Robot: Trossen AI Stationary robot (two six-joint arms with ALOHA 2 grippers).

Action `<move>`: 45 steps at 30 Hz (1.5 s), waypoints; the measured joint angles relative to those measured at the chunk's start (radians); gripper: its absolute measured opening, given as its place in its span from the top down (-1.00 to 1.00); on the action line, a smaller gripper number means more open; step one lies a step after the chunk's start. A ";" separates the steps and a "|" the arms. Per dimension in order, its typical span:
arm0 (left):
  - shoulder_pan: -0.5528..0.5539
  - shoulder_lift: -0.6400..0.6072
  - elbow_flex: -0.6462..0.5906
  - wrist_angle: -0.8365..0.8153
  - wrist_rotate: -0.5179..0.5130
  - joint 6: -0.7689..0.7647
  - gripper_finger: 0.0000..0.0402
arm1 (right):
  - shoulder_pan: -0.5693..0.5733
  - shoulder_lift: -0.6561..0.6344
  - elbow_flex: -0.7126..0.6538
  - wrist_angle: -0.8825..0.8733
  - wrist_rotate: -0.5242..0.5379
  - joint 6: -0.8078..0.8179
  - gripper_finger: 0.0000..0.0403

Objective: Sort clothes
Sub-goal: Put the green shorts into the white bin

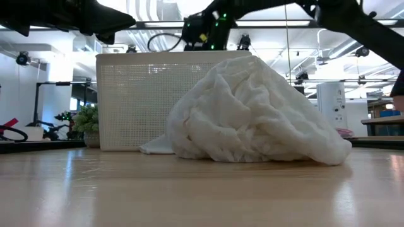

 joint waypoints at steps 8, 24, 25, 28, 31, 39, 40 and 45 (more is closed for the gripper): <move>0.000 0.000 0.000 0.001 0.000 -0.003 0.82 | 0.003 0.048 -0.042 0.016 -0.030 0.004 1.00; 0.000 0.000 0.000 0.003 0.000 -0.003 0.82 | 0.011 0.043 -0.236 0.090 -0.029 0.106 1.00; 0.000 0.000 0.000 0.003 0.000 -0.003 0.82 | 0.012 0.043 -0.238 0.092 -0.029 0.106 1.00; 0.000 0.000 0.000 0.003 0.000 -0.002 0.82 | 0.013 0.043 -0.241 0.093 -0.029 0.106 1.00; 0.000 0.000 0.000 0.004 0.000 -0.001 0.82 | 0.013 0.043 -0.229 0.077 -0.028 0.105 1.00; 0.000 0.000 0.000 0.003 0.000 0.000 0.82 | 0.013 -0.006 -0.136 0.066 -0.001 0.083 1.00; 0.000 0.000 0.000 0.003 0.000 0.000 0.82 | 0.013 -0.015 -0.119 0.064 -0.001 0.083 1.00; 0.000 0.000 0.000 0.003 0.000 0.000 0.82 | 0.015 -0.044 -0.025 0.053 0.014 0.079 1.00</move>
